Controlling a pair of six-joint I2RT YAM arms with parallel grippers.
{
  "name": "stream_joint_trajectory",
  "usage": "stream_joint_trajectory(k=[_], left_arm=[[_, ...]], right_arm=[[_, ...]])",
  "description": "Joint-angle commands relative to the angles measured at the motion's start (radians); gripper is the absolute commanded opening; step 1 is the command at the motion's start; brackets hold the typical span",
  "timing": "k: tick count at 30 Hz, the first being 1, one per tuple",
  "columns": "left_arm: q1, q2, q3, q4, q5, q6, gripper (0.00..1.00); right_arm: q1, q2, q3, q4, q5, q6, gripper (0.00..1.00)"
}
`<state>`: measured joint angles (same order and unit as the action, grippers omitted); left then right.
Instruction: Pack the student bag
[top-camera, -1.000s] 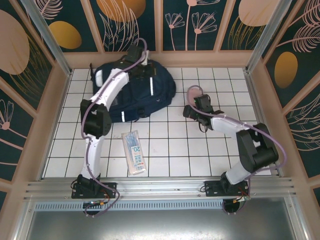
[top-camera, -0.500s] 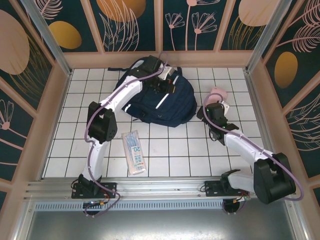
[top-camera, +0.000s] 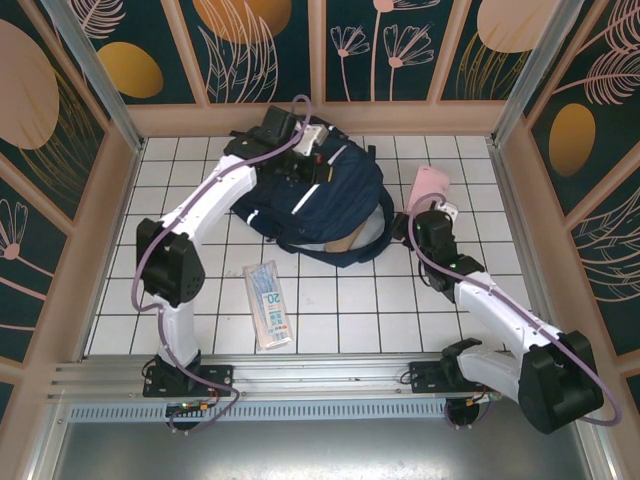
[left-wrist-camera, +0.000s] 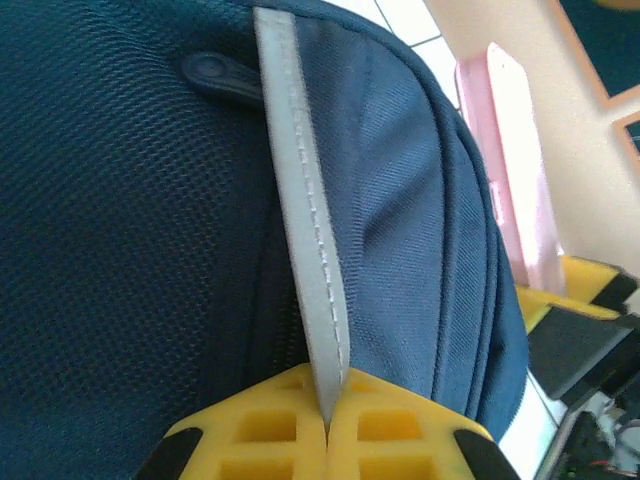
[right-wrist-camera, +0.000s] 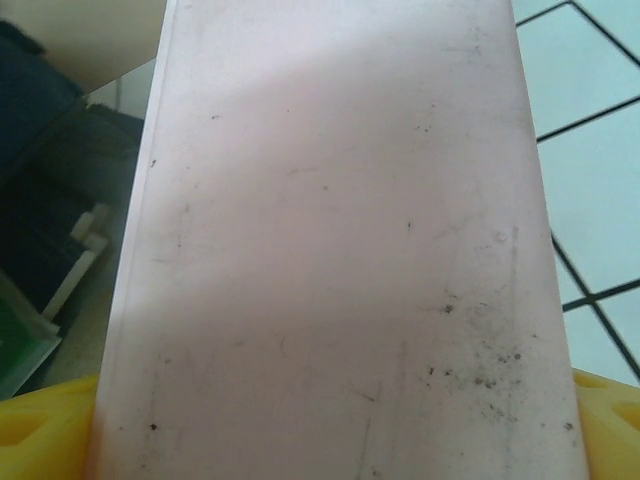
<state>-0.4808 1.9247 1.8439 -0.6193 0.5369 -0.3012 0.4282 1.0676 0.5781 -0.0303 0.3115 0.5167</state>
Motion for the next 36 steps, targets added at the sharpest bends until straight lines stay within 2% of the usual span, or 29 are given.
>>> stream_joint_trajectory(k=[1,4,6,12,19,25,28,31,34,36], left_arm=[[0.093,-0.130,-0.097,0.210,0.164,-0.141,0.00],[0.170,-0.192,-0.249,0.481,0.325,-0.349,0.00],[0.193,-0.189,-0.285,0.580,0.407,-0.441,0.00],[0.195,-0.167,-0.258,0.578,0.445,-0.450,0.00],[0.196,-0.151,-0.226,0.595,0.453,-0.486,0.00],[0.196,-0.151,-0.227,0.600,0.466,-0.487,0.00],[0.196,-0.152,-0.233,0.593,0.469,-0.473,0.00],[0.196,-0.150,-0.230,0.574,0.469,-0.451,0.00],[0.197,-0.149,-0.227,0.552,0.464,-0.426,0.00],[0.196,-0.141,-0.224,0.547,0.464,-0.422,0.00]], right_arm=[[0.056,-0.028,-0.016,0.075,-0.032,-0.081,0.65],[0.112,-0.020,-0.033,0.122,-0.070,-0.142,0.66],[0.156,-0.004,-0.031,0.136,-0.079,-0.164,0.66],[0.233,0.028,-0.071,0.237,-0.080,-0.269,0.67],[0.260,0.088,-0.087,0.309,-0.231,-0.361,0.67],[0.270,0.230,0.026,0.283,-0.285,-0.405,0.65],[0.270,0.307,0.091,0.321,-0.268,-0.455,0.65],[0.266,0.412,0.194,0.320,-0.231,-0.569,0.67],[0.203,0.515,0.318,0.264,-0.244,-0.693,0.69],[0.129,0.558,0.378,0.242,-0.318,-0.713,0.70]])
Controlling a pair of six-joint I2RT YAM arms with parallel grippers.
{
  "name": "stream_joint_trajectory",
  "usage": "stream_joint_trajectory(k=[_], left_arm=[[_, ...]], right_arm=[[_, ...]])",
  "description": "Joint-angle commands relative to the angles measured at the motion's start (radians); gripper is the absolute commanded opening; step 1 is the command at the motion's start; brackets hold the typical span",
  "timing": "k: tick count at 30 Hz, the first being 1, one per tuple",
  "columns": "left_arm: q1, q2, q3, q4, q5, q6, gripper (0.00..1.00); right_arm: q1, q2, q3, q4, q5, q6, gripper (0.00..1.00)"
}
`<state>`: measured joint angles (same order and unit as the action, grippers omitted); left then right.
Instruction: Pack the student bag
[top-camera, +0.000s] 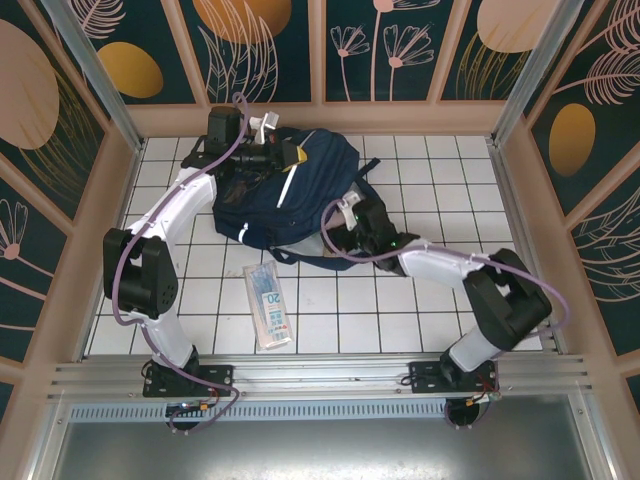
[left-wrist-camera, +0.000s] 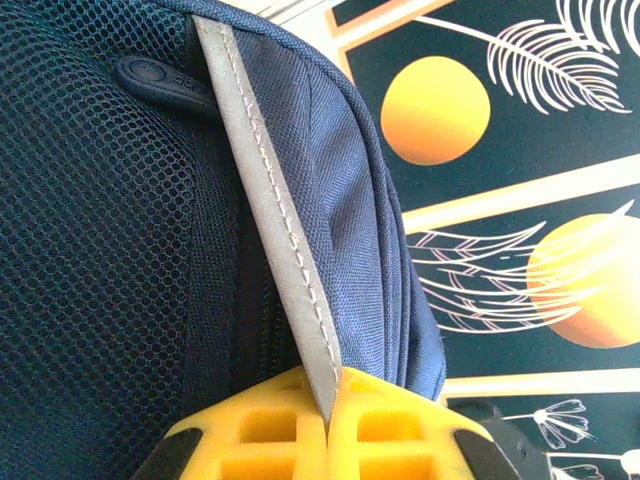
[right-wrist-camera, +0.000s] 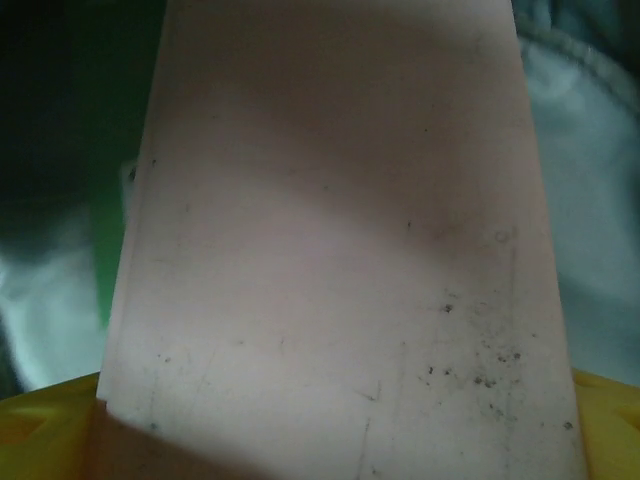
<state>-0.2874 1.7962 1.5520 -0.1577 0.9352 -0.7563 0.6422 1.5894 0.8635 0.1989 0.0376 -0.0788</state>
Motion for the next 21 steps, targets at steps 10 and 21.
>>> stream_joint_trajectory(k=[10,21], left_arm=[[0.005,0.032,0.131,0.087,0.084,0.022,0.00],[0.010,0.106,0.225,0.147,0.111,-0.059,0.00]], right_arm=[[-0.216,0.093,0.108,0.168,-0.485,-0.570,0.77],[-0.155,0.309,0.267,0.282,-0.434,-0.436,0.75]])
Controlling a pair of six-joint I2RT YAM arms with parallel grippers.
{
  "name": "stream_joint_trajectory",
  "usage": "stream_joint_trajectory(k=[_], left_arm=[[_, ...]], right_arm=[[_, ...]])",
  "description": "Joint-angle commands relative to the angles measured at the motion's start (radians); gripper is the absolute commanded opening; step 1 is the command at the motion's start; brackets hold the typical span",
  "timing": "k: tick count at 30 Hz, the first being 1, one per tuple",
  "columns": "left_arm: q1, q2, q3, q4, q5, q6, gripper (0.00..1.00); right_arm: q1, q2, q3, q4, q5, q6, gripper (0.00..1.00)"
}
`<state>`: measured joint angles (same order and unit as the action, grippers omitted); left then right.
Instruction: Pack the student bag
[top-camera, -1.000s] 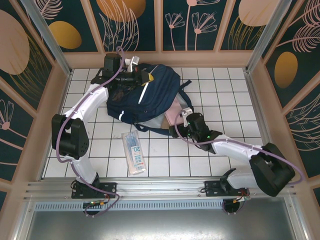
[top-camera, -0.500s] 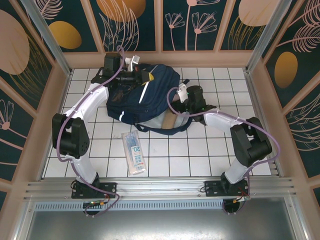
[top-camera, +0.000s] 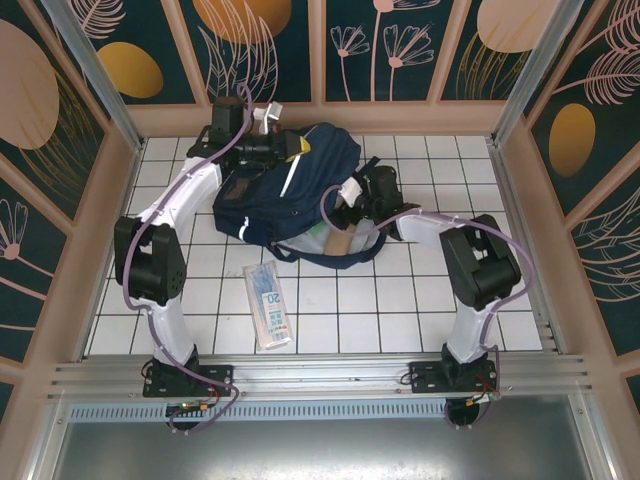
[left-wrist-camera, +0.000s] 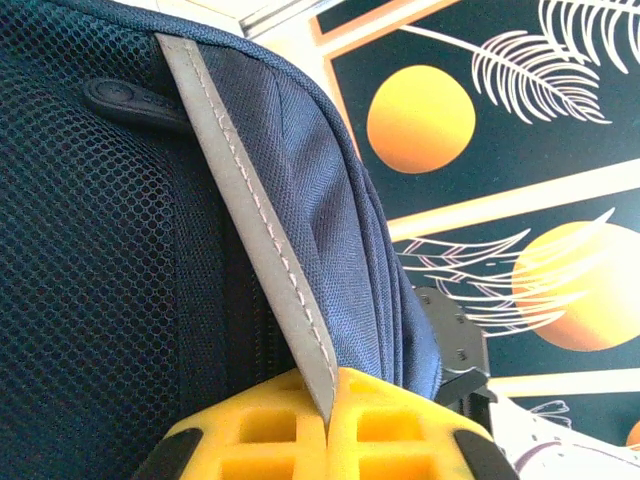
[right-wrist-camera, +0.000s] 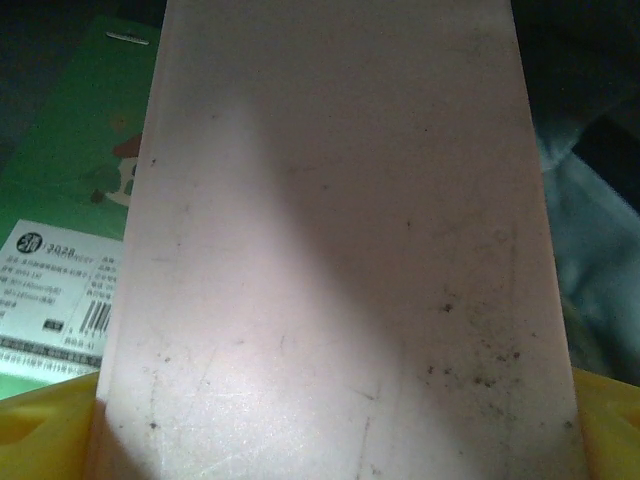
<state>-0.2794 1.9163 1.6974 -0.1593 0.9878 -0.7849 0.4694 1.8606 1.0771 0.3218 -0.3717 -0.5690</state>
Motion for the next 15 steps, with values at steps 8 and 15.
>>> stream_joint_trajectory(k=[8,15], left_arm=[[0.002,-0.001,0.064,0.160,0.064,-0.036,0.00],[0.004,-0.011,0.071,0.162,0.061,-0.040,0.00]], right_arm=[[0.098,0.243,0.385,0.032,0.070,0.080,0.78],[0.118,0.389,0.589,-0.099,0.274,0.067,0.99]])
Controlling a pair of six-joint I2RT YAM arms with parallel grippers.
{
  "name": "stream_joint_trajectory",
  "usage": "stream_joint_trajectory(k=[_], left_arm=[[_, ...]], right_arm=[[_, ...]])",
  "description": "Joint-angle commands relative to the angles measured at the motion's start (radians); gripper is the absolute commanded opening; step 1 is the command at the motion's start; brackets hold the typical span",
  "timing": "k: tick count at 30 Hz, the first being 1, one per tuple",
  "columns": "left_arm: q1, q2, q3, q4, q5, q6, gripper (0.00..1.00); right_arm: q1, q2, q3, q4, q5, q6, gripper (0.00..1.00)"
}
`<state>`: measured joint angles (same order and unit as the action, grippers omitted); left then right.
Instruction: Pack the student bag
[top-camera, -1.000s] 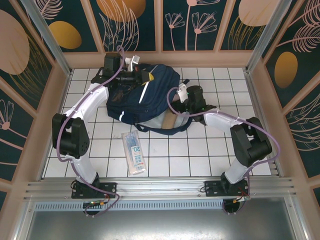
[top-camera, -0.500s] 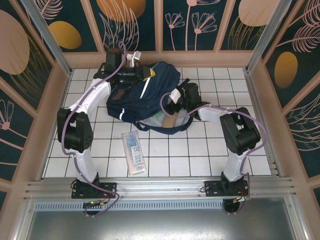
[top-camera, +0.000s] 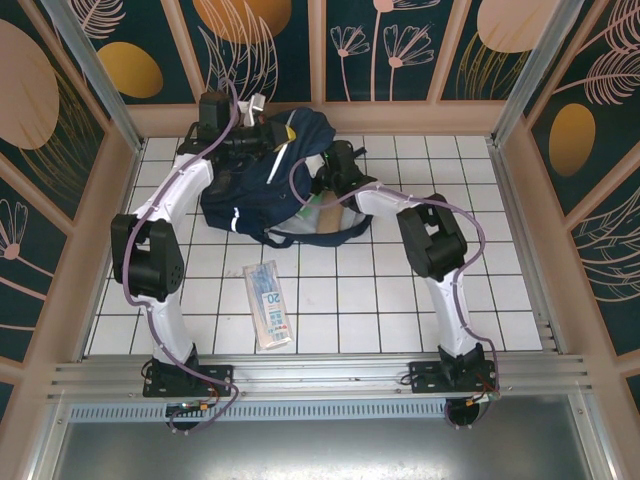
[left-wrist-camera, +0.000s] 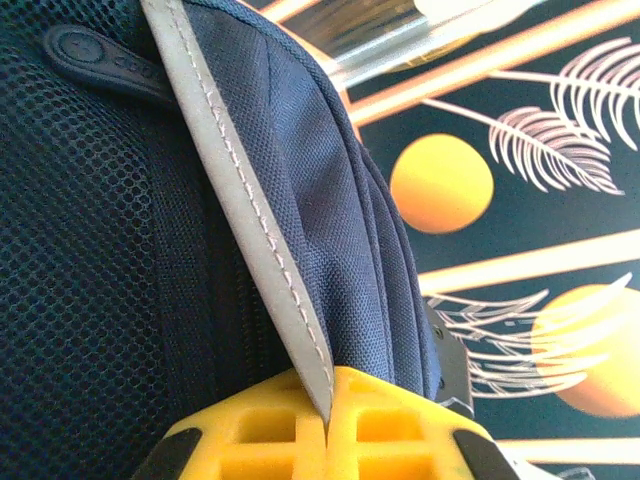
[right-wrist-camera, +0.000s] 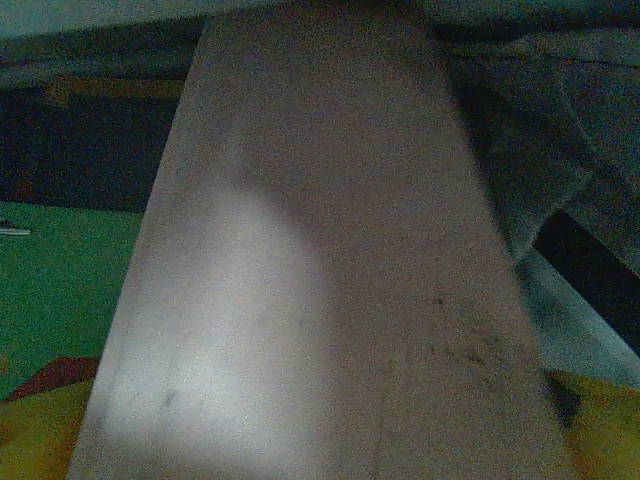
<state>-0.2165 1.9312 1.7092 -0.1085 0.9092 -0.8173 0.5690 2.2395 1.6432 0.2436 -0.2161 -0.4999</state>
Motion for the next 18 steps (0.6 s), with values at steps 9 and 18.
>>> stream_joint_trajectory(k=[9,18], left_arm=[[-0.029,-0.032,0.061,0.102,0.112,-0.006,0.00],[-0.015,-0.004,0.090,0.065,0.051,0.001,0.00]], right_arm=[[-0.017,-0.188,-0.246,0.215,0.020,0.106,0.99],[-0.075,-0.392,-0.533,0.374,0.000,0.180,0.99]])
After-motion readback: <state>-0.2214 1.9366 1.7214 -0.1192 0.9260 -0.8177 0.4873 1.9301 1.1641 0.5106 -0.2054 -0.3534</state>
